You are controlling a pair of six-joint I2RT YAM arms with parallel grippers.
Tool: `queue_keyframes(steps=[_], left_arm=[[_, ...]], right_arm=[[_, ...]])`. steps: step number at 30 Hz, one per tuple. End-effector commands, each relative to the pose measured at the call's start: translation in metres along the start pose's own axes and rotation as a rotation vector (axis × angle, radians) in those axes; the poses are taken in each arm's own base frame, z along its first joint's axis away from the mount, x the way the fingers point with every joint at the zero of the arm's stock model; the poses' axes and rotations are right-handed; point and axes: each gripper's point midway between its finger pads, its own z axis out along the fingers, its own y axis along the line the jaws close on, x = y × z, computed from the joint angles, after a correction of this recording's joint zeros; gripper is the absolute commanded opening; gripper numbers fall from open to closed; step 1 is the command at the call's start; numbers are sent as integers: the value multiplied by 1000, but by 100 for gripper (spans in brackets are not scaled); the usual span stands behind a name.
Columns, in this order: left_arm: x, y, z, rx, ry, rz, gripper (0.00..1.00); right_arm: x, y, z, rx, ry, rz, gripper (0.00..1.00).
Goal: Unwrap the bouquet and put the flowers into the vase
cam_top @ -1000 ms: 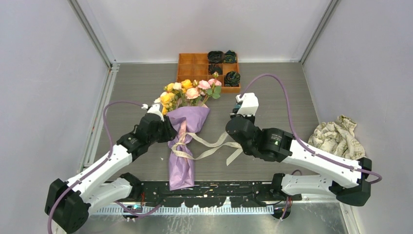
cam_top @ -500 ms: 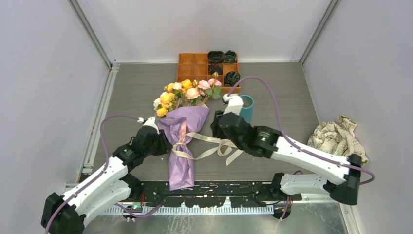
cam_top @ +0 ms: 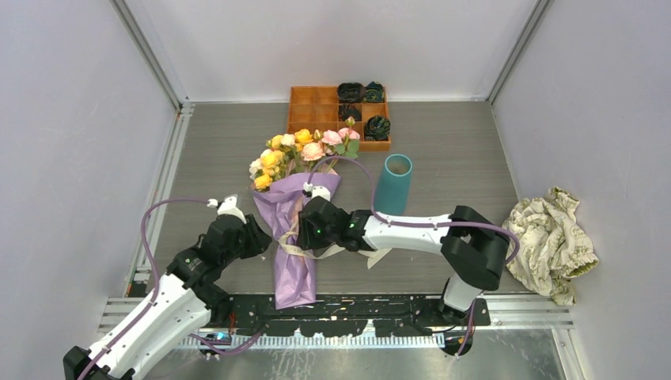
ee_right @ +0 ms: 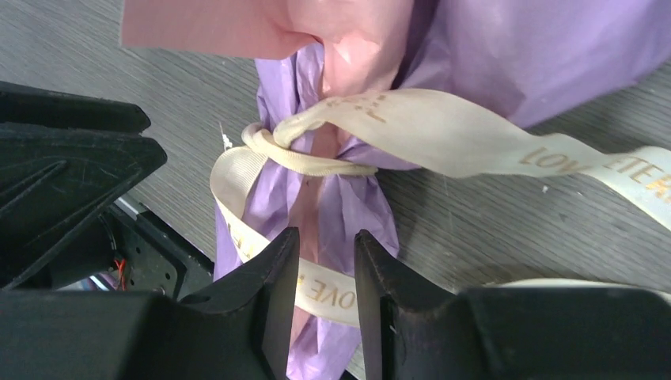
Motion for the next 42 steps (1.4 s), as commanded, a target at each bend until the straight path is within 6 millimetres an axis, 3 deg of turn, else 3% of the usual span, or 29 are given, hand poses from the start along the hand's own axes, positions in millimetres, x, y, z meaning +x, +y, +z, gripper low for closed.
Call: queue_keyframes(steps=[1, 13, 21, 32, 38, 42], left_arm=[[0, 4, 0, -16, -12, -13, 37], [4, 4, 4, -13, 0, -18, 37], [4, -1, 10, -3, 11, -20, 37], [7, -1, 16, -4, 25, -20, 37], [11, -1, 21, -1, 38, -22, 37], [12, -2, 24, -3, 46, -23, 37]], right_arm=[[-30, 38, 5, -116, -83, 11, 37], [-58, 15, 19, 69, -161, -105, 36], [-43, 2, 26, 107, -120, -115, 33], [-34, 5, -4, 57, -135, -82, 34], [-33, 2, -15, 50, -148, -72, 44], [-30, 5, -17, 43, -141, -80, 45]])
